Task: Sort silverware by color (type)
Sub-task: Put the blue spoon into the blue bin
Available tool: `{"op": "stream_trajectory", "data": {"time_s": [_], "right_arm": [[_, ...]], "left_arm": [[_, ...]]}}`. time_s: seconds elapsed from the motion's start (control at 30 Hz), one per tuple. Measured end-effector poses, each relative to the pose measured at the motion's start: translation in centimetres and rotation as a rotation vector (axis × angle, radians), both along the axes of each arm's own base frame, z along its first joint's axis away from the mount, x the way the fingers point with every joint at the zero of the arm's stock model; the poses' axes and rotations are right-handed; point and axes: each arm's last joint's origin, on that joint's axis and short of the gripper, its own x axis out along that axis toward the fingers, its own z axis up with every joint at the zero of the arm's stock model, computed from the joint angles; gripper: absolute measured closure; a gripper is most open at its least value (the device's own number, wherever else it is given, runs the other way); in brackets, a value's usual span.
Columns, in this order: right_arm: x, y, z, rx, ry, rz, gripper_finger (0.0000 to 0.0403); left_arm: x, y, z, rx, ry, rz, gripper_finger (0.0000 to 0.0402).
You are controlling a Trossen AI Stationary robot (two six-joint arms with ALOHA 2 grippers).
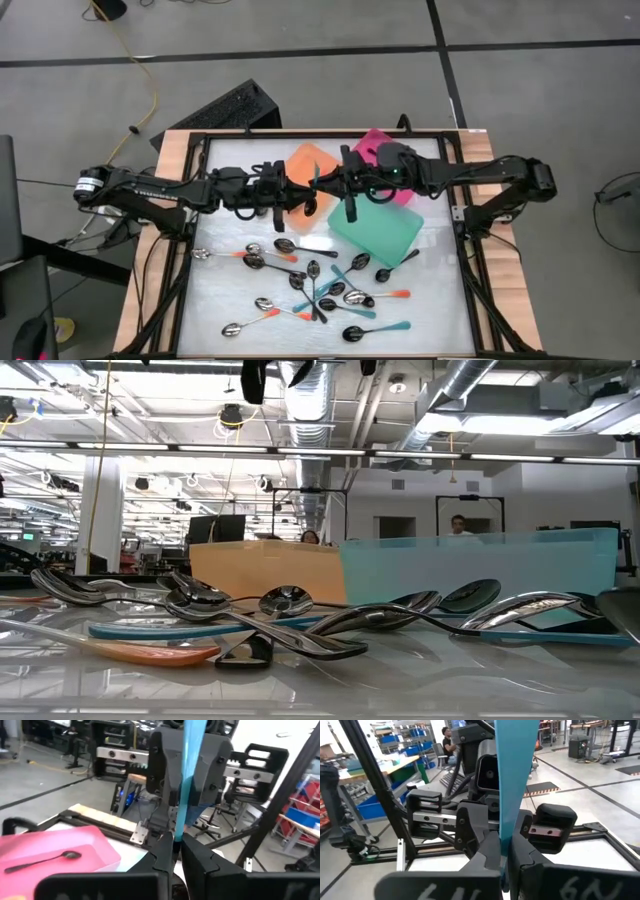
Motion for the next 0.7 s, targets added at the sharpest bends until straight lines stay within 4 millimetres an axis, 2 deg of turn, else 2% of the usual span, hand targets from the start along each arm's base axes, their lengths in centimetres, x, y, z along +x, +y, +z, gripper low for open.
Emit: {"op": "stream_trajectory", "data": {"time_s": [0.17,0.3,0.43,0.57,0.7], "right_arm": [[-0.7,-0.4,0.3,0.003,0.016,-0.027,0.0402],[-2.3,-1.0,1.0,0.014,0.069,-0.098,0.0402],[-4.3,-1.0,0.7,0.018,0.206,-0.162,0.0402],[-6.0,-0.9,-0.3,0.063,0.393,-0.22,0.0402],[-6.8,-0.6,-2.3,0.106,0.599,-0.276,0.0402]], "left_arm": [[-0.1,0.0,-0.4,-0.008,0.055,0.0,0.0331],[-0.4,0.0,-0.8,-0.009,0.115,0.01,0.0293],[-1.3,0.2,-0.8,-0.009,0.175,0.052,0.0269],[-2.5,0.4,-1.1,-0.022,0.261,0.117,0.0263],[-3.9,0.6,-0.4,-0.05,0.265,0.203,0.0263]]}}
